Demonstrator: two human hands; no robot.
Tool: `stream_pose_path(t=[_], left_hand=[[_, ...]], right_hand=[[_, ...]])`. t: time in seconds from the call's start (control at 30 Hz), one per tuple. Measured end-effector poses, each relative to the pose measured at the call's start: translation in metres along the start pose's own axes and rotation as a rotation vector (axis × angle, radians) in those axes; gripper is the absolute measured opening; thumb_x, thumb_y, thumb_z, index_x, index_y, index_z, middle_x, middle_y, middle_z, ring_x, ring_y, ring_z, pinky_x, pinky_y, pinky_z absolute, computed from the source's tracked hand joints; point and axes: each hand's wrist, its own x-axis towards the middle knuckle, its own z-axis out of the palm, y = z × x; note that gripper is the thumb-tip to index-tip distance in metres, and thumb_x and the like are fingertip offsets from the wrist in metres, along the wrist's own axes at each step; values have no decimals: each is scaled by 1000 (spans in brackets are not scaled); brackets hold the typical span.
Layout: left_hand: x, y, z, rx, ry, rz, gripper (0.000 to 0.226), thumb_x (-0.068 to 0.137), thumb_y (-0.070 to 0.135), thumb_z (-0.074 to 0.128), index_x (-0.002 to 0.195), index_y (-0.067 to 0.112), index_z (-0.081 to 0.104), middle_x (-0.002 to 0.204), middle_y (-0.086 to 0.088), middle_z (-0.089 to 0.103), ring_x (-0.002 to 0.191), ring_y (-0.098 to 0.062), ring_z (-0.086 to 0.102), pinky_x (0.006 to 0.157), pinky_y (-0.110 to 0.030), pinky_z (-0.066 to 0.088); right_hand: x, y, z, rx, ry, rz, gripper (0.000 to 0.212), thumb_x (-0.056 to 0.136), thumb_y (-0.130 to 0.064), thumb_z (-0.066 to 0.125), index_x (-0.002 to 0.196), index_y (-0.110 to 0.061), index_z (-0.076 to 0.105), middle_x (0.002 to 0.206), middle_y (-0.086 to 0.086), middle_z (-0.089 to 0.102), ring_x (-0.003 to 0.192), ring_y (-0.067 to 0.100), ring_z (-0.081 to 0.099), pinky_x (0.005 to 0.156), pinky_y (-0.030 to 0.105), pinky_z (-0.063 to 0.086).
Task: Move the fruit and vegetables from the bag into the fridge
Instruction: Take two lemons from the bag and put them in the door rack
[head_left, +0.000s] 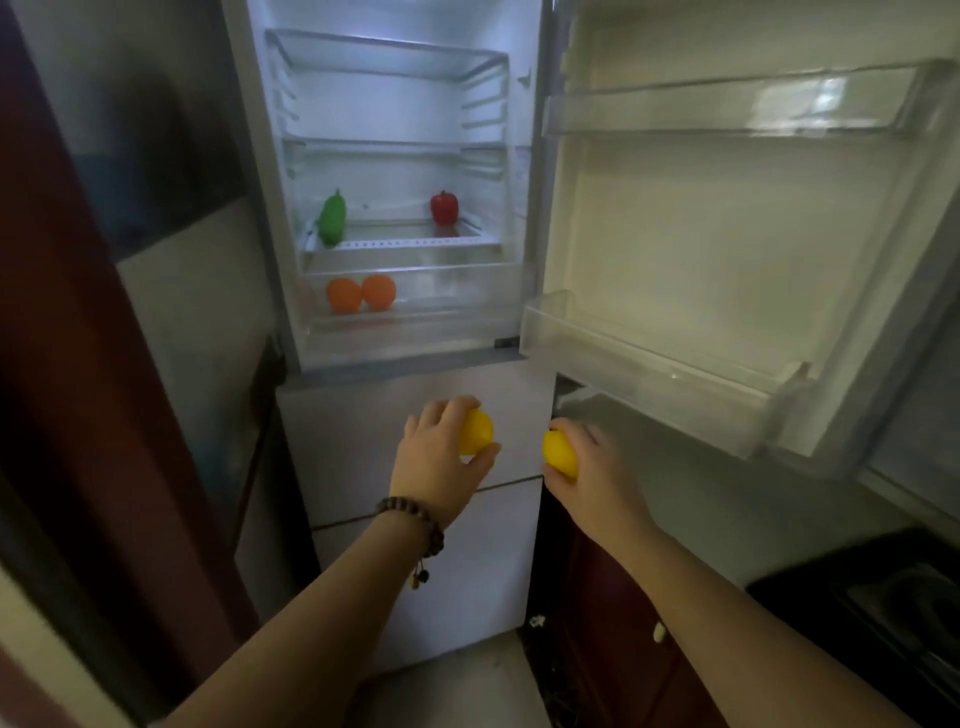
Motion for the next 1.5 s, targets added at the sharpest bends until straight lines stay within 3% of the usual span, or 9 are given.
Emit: stream_pose_path(t=[0.17,0.33,0.57,0.73,0.83,0.97,1.1,1.27,1.5], left_hand=[[68,-28,-9,-170,-22,86,48,81,38,68,123,23,49,121,-4,50,111,-24,43,87,-39,45],[125,-32,2,-419,-77,207,45,82,35,69,122,24,50,118,3,44,99,-14,49,84,-27,46],[209,-21,29,-499,-186,332,50,79,40,70,123,25,51,113,6,46,96,-13,51,82,-28,49],[281,-3,49,-441,-319,416,48,80,35,70,123,29,50,111,9,52,94,-8,49,78,-21,40],[315,6,66,-406,-455,502,48,80,33,72,121,27,49,112,5,56,99,-12,54,82,-28,49],[342,13,90,-364,-560,603,48,78,28,73,120,23,51,115,3,55,101,-13,54,86,-28,49],[356,11,111,-259,-651,729,51,77,32,75,123,24,54,114,5,57,103,-11,53,88,-26,46],[371,14,133,-78,-829,851,49,78,29,74,123,22,56,116,4,57,97,-9,51,83,-22,45],[377,27,143,199,-859,1018,34,89,17,59,123,17,57,117,-1,59,103,-19,56,77,-24,43]], right_hand=[[51,-17,7,-80,77,29,50,81,-21,70,128,-16,53,124,8,53,110,26,52,85,33,45],[92,-14,-5,-128,157,80,57,81,-24,70,133,-17,48,129,7,52,114,24,51,86,24,37],[157,1,-41,-226,271,87,50,73,-21,77,115,-13,52,110,10,59,91,26,57,68,23,32],[201,32,-63,-296,209,58,52,71,-24,80,118,-21,58,110,-2,42,93,12,47,78,16,31],[221,48,-72,-386,147,64,55,72,-27,79,122,-23,58,111,2,48,100,16,48,82,20,30],[236,60,-75,-493,81,176,55,75,-33,76,126,-23,55,117,-2,56,107,19,52,76,18,26],[244,73,-66,-431,15,288,46,70,-30,79,111,-17,62,101,1,61,94,19,57,75,27,41],[249,79,-55,-439,-110,408,50,71,-29,79,115,-14,62,107,8,60,97,23,57,87,38,48],[264,87,-36,-577,-280,477,35,73,-22,72,104,-9,61,103,9,62,93,25,57,78,35,46]])
